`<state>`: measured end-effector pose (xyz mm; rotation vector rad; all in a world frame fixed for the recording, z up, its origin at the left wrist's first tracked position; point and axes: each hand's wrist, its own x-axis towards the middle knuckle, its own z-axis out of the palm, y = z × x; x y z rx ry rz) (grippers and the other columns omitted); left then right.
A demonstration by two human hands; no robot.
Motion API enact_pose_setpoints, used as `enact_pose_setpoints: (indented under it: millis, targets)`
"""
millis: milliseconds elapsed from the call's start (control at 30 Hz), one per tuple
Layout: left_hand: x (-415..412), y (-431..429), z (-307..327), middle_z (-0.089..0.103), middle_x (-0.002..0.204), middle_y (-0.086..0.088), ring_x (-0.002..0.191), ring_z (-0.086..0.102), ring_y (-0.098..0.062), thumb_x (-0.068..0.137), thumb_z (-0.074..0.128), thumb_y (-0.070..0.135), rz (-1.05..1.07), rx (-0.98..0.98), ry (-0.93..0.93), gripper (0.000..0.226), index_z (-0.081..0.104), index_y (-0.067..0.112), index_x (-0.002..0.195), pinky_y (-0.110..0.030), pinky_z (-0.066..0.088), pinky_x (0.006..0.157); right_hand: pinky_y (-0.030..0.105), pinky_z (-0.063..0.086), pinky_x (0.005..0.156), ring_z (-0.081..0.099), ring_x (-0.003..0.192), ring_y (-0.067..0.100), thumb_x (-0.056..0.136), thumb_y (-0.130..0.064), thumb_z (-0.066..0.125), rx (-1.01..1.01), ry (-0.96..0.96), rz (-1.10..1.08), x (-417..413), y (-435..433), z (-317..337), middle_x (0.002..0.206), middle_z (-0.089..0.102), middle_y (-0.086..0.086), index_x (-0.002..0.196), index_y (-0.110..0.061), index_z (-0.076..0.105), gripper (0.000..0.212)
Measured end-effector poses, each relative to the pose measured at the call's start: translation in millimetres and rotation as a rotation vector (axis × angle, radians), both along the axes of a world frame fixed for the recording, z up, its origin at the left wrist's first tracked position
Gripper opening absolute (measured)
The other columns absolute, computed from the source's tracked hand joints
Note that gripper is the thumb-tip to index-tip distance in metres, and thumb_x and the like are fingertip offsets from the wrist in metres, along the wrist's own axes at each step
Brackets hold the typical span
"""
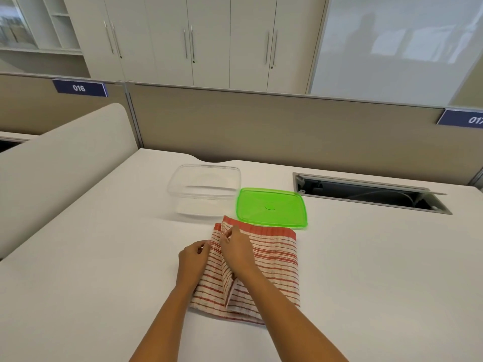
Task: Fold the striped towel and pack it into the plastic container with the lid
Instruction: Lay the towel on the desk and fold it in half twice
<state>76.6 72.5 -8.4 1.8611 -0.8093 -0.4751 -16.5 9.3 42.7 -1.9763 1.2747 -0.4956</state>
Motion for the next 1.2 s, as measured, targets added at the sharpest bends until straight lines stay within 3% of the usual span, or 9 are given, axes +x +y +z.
enact_pose_setpoints:
  millis: [167, 333, 433, 533, 600, 733, 867, 1067, 1200]
  targets:
    - [1, -1, -2, 0.075, 0.096, -0.007, 0.082, 0.067, -0.019, 0.093, 0.05, 0.021, 0.022, 0.003, -0.022, 0.026, 0.073, 0.013, 0.1, -0.031, 0.054, 0.078, 0.036, 0.048, 0.081, 0.061, 0.1, 0.03, 0.095, -0.024, 0.044, 0.0, 0.045, 0.068, 6, 13, -9, 0.11, 0.064, 0.015, 0.117, -0.006, 0.05, 0.029]
    - [1, -4, -3, 0.07, 0.07, -0.005, 0.065, 0.062, -0.011, 0.096, 0.045, 0.031, 0.028, 0.024, -0.023, 0.037, 0.071, 0.016, 0.074, -0.027, 0.043, 0.063, 0.036, 0.044, 0.091, 0.055, 0.11, 0.029, 0.097, -0.024, 0.037, 0.068, 0.043, 0.136, 6, 20, -13, 0.124, 0.055, 0.016, 0.126, -0.004, 0.047, 0.037]
    - [0, -3, -2, 0.074, 0.078, -0.007, 0.071, 0.065, -0.015, 0.095, 0.045, 0.036, 0.013, 0.021, -0.011, 0.039, 0.075, 0.013, 0.086, -0.028, 0.048, 0.067, 0.039, 0.05, 0.091, 0.06, 0.104, 0.029, 0.096, -0.018, 0.035, 0.129, -0.001, 0.17, 0, 20, -11, 0.124, 0.056, 0.018, 0.129, -0.004, 0.047, 0.038]
    - [1, -2, 0, 0.076, 0.088, -0.007, 0.078, 0.066, -0.018, 0.094, 0.046, 0.037, -0.018, 0.042, -0.029, 0.035, 0.074, 0.015, 0.096, -0.029, 0.05, 0.073, 0.042, 0.057, 0.083, 0.063, 0.079, 0.023, 0.094, -0.011, 0.035, 0.324, -0.159, 0.192, -11, 17, -11, 0.101, 0.063, 0.014, 0.124, -0.003, 0.052, 0.034]
    - [1, -2, 1, 0.075, 0.098, -0.009, 0.081, 0.065, -0.018, 0.093, 0.049, 0.037, -0.032, 0.055, -0.026, 0.033, 0.072, 0.016, 0.104, -0.025, 0.048, 0.073, 0.041, 0.054, 0.088, 0.06, 0.085, 0.02, 0.093, -0.008, 0.037, 0.323, -0.2, 0.183, -21, 14, -10, 0.104, 0.064, 0.009, 0.126, -0.007, 0.052, 0.036]
    - [0, -3, 6, 0.07, 0.112, -0.012, 0.083, 0.062, -0.016, 0.089, 0.055, 0.042, -0.063, 0.111, 0.042, 0.042, 0.062, 0.014, 0.12, -0.017, 0.048, 0.067, 0.032, 0.049, 0.094, 0.058, 0.107, 0.018, 0.093, -0.013, 0.046, -0.037, -0.132, 0.037, -48, 2, -9, 0.12, 0.062, 0.005, 0.126, -0.016, 0.054, 0.034]
    - [-1, -5, 14, 0.064, 0.122, -0.011, 0.103, 0.063, -0.026, 0.087, 0.054, 0.047, -0.148, 0.245, 0.033, 0.051, 0.052, 0.016, 0.128, -0.036, 0.051, 0.088, 0.037, 0.045, 0.097, 0.049, 0.115, 0.024, 0.09, -0.016, 0.051, -0.267, 0.024, -0.264, -91, -14, -14, 0.126, 0.053, 0.006, 0.129, -0.017, 0.049, 0.039]
    - [-34, -7, 16, 0.063, 0.121, -0.007, 0.106, 0.061, -0.026, 0.096, 0.038, 0.033, -0.074, 0.362, -0.298, 0.035, 0.05, 0.014, 0.122, -0.038, 0.048, 0.088, 0.038, 0.044, 0.096, 0.046, 0.122, 0.027, 0.09, -0.046, 0.049, -0.078, 0.274, -0.413, -132, -11, -27, 0.135, 0.044, 0.011, 0.139, -0.011, 0.031, 0.063]
    - [-55, -2, 17, 0.064, 0.114, -0.007, 0.1, 0.061, -0.026, 0.098, 0.028, 0.025, 0.034, 0.26, -0.243, 0.031, 0.052, 0.015, 0.114, -0.038, 0.046, 0.087, 0.039, 0.048, 0.089, 0.055, 0.114, 0.026, 0.09, -0.048, 0.047, 0.016, 0.239, -0.397, -133, -8, -29, 0.128, 0.053, 0.008, 0.128, -0.012, 0.041, 0.053]
